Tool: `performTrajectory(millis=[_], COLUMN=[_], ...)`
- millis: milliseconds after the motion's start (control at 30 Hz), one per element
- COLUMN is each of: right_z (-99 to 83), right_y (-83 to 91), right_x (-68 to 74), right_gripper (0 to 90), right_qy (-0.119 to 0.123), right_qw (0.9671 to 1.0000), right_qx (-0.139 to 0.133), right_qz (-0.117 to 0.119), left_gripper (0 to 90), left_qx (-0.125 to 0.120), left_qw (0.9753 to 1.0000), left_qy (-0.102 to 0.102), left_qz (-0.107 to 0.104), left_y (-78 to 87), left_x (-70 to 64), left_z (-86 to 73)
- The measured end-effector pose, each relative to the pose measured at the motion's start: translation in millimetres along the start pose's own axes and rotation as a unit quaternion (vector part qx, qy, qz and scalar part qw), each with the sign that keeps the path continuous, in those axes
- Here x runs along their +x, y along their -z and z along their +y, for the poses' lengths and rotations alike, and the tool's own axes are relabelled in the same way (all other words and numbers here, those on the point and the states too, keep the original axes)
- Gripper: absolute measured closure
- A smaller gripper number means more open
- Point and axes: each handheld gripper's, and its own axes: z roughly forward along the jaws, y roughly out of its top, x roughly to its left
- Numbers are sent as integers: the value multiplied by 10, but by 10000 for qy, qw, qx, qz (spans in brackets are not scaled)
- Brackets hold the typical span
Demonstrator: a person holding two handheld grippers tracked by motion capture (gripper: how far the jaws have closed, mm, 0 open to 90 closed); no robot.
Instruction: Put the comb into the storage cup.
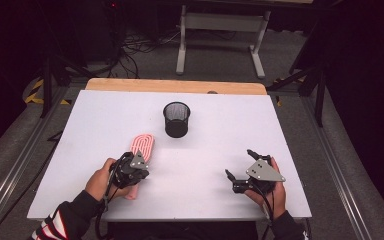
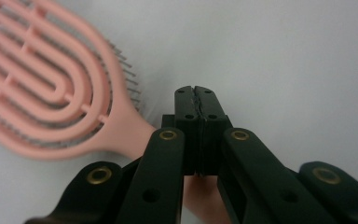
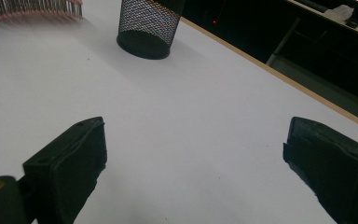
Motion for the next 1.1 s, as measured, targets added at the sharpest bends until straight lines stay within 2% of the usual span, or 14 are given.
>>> performTrajectory(millis=[133,267,567,800,867,967,1100], right_z=[1,0,0,2,1,3,4], right_y=[-2,-2,-3,2,2,7,8], right_x=[5,4,11,10,7,5,7], right_gripper=[62,62,62,63,63,63,63], right_qy=[11,6,22,26,25,31,45], right_qw=[10000,10000,10000,10000,10000,10000,10000], right_qx=[6,11,11,5,7,-2,1], right_qz=[8,7,8,3,-4,-15,-15], left_gripper=[892,890,885,872,865,852,805], left_qx=[69,47,30,-161,-283,-483,-616], left_qw=[10000,10000,9999,9998,9995,9987,9977], left_qy=[-4,78,98,121,104,156,252], left_qz=[45,33,18,-69,-88,3,118], left_y=[6,24,51,133,177,241,304], left_x=[7,26,33,21,14,8,26], left_z=[-81,-135,-191,-208,-208,-208,-223])
